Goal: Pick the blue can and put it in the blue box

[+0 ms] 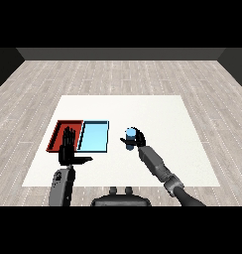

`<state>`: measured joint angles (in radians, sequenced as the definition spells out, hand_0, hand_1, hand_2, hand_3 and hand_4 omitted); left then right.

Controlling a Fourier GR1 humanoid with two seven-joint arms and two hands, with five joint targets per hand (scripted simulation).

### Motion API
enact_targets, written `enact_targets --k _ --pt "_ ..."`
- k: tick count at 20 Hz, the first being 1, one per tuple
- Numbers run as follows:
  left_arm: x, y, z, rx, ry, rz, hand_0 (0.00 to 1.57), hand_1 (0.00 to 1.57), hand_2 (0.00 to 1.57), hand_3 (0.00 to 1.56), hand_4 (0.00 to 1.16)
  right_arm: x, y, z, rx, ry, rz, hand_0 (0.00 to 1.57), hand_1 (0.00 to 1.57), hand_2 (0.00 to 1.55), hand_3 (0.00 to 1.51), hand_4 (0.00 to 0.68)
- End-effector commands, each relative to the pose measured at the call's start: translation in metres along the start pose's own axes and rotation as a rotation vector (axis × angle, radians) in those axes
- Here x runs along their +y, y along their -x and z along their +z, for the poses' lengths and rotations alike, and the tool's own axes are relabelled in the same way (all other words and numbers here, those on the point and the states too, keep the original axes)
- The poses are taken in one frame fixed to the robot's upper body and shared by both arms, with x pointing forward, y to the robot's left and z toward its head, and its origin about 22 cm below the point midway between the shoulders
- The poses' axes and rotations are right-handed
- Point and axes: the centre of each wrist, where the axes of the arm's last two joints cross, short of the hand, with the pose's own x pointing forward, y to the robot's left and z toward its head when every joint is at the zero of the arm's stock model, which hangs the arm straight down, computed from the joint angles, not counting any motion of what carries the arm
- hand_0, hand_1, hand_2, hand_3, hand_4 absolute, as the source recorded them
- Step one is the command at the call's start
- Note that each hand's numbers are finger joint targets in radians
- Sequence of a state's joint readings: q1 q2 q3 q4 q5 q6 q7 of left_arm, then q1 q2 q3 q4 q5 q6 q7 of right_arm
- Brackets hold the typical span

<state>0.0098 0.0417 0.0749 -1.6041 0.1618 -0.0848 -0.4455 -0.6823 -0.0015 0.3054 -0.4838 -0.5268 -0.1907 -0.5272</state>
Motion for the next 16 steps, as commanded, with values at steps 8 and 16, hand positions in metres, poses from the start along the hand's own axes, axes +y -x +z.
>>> enact_targets --k 8,16 --pt "-0.028 0.006 -0.007 0.042 0.032 0.015 0.00 0.00 0.00 0.00 0.00 0.014 -0.023 -0.002 -0.096 -0.004 0.056 1.50 1.50 1.46 1.42 0.657" --pt "-0.045 0.014 0.013 0.113 0.090 0.002 0.00 0.00 0.00 0.00 0.00 0.011 -0.065 -0.020 -0.198 -0.049 0.045 1.50 1.50 1.46 1.41 0.648"
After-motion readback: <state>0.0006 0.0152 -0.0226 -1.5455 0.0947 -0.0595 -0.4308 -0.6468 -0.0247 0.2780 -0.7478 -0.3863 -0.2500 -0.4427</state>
